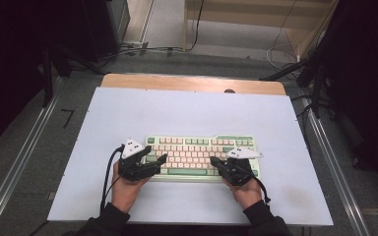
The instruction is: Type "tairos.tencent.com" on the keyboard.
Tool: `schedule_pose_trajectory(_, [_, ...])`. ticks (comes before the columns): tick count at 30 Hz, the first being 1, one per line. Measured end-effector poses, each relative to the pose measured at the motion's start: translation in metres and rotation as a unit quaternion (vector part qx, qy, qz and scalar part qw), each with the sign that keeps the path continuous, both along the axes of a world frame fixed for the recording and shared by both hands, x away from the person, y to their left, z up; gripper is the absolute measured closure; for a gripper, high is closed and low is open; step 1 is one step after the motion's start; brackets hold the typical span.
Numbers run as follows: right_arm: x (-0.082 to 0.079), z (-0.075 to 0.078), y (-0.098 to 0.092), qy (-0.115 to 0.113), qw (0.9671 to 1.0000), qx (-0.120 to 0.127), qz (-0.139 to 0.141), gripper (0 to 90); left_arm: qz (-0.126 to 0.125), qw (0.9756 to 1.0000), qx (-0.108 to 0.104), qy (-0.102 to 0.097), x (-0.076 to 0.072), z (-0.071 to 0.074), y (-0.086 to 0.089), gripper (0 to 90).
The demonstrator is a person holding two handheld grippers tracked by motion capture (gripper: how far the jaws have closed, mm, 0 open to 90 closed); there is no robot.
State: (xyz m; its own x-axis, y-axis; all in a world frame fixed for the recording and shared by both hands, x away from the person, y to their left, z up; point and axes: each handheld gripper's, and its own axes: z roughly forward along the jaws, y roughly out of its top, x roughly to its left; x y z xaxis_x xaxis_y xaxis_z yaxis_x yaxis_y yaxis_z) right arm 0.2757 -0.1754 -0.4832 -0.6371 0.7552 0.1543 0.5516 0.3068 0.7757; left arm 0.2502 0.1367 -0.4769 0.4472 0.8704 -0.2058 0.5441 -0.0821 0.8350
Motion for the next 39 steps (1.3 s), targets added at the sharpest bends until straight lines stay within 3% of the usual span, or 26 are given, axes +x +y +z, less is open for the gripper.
schedule_pose_trajectory(13, [0.0008, -0.0025, 0.0007, 0.005, 1.0000, -0.004, -0.001, 87.5, 0.007, 1.0000, -0.007, 0.001, -0.0020, -0.0013, 0.0040, 34.0])
schedule_pose_trajectory(39, [0.0003, -0.0083, 0.0035, 0.011, 0.9997, -0.019, 0.004, 87.5, 0.000, 1.0000, -0.001, 0.004, -0.0021, -0.0032, 0.0022, 34.5])
